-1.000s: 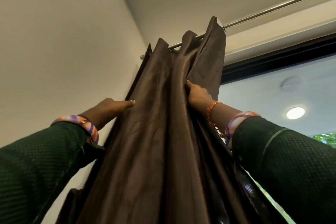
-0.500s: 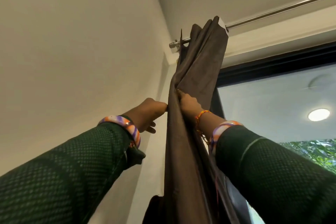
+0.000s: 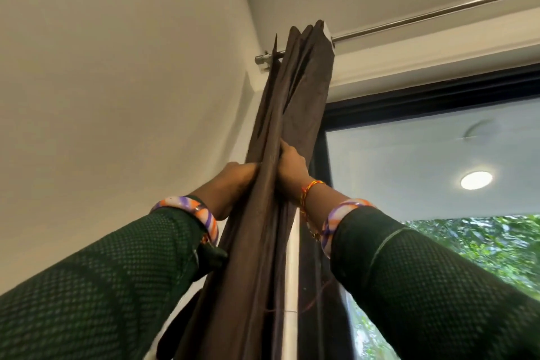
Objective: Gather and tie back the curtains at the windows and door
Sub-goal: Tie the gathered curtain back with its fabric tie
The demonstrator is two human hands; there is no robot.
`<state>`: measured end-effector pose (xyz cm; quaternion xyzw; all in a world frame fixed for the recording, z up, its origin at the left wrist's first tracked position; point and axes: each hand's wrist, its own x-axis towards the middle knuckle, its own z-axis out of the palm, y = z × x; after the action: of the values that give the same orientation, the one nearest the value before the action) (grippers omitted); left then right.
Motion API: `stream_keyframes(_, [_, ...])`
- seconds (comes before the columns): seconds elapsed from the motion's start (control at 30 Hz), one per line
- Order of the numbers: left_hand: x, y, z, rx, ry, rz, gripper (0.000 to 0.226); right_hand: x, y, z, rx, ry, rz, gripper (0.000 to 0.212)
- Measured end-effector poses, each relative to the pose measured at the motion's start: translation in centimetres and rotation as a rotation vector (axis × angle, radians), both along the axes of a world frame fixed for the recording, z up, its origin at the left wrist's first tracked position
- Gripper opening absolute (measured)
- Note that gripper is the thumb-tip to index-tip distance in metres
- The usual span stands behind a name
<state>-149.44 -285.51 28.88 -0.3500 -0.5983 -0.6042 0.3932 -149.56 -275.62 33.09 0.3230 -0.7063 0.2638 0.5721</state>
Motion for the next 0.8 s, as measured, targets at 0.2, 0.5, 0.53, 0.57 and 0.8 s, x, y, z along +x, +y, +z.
stream_keyframes(0.2, [2.8, 8.2, 1.3, 0.022, 0.044, 0.113, 0.055, 3.6, 8.2, -1.6, -0.031, 0.019, -0.055, 0.065])
stream_keyframes(0.5, [5.1, 14.4, 4.4, 0.246, 0.020, 0.487, 0.065, 11.3, 18.8, -0.5, -0.068, 0.053, -0.126, 0.066])
stream_keyframes(0.53, [4.9, 14.2, 4.9, 0.249, -0.010, 0.521, 0.068, 11.8, 19.3, -0.5, -0.068, 0.045, -0.125, 0.066])
stream_keyframes(0.57, [5.1, 14.1, 4.9, 0.235, -0.045, 0.546, 0.066, 12.1, 19.5, -0.3, -0.062, 0.038, -0.126, 0.065])
stream_keyframes(0.8, [5.2, 8.8, 3.6, 0.058, -0.081, 0.687, 0.067, 11.1, 17.0, -0.3, -0.007, 0.039, -0.067, 0.063])
